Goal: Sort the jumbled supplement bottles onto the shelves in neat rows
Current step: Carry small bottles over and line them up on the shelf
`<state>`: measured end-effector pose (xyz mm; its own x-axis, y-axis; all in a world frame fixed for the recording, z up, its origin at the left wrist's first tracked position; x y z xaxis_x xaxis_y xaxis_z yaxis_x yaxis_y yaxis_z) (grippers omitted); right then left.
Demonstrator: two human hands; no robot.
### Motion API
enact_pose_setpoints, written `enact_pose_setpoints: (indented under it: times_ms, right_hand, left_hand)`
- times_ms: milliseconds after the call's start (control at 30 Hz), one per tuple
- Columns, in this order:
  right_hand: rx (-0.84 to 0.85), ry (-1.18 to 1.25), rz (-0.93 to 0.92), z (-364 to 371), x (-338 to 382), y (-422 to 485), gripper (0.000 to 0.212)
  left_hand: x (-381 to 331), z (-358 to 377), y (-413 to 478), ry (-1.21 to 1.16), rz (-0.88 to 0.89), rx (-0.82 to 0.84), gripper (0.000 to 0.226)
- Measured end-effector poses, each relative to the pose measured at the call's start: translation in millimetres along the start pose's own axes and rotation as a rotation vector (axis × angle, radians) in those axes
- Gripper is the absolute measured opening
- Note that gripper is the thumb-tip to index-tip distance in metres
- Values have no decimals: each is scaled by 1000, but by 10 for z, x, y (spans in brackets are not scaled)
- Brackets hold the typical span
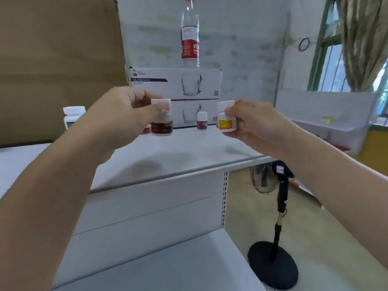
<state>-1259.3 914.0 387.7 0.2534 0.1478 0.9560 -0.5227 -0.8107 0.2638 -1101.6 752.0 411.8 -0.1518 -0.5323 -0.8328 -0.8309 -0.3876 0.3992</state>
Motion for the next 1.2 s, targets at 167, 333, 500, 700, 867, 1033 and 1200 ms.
enact_pose_setpoints:
  times_ms: [167, 333, 500, 700, 867, 1033, 1200]
  right_hand:
    - [263, -16, 77, 68, -136, 470, 25]
    - [374, -261, 140, 273, -326, 920, 28]
    - [346, -389, 139, 415, -441, 1330, 12]
    - [251, -485, 139, 487, -625, 1781, 14]
    - [177, -564, 84, 508, -708, 1938, 23]
    - [190, -643, 16, 525, -702, 1894, 33]
    - [206, -639, 18, 557, -704, 1892, 35]
  left_hand:
    - [-3, -90, 268, 162, -140, -30, 15]
    - [242, -139, 464, 367, -282, 155, 14]
    - [543, -263, 670, 449, -333, 229, 16]
    - [831, -401, 836, 365, -318, 217, 17]
    - [945, -427, 851, 328, -287, 183, 18]
    - [979, -447, 841, 318, -282, 146, 18]
    - [981, -443, 803, 303, -275, 126, 16]
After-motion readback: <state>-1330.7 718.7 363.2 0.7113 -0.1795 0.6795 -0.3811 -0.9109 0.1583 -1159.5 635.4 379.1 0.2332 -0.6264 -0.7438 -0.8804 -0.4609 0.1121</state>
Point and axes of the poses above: each hand's wrist, its own y-axis towards the middle knuckle, its own z-axis out of the palm, x = y × z, the point moved 7 cm from there along y, towards the middle knuckle, and after that the axes turned 11 degrees about x, right-handed, at the moved point
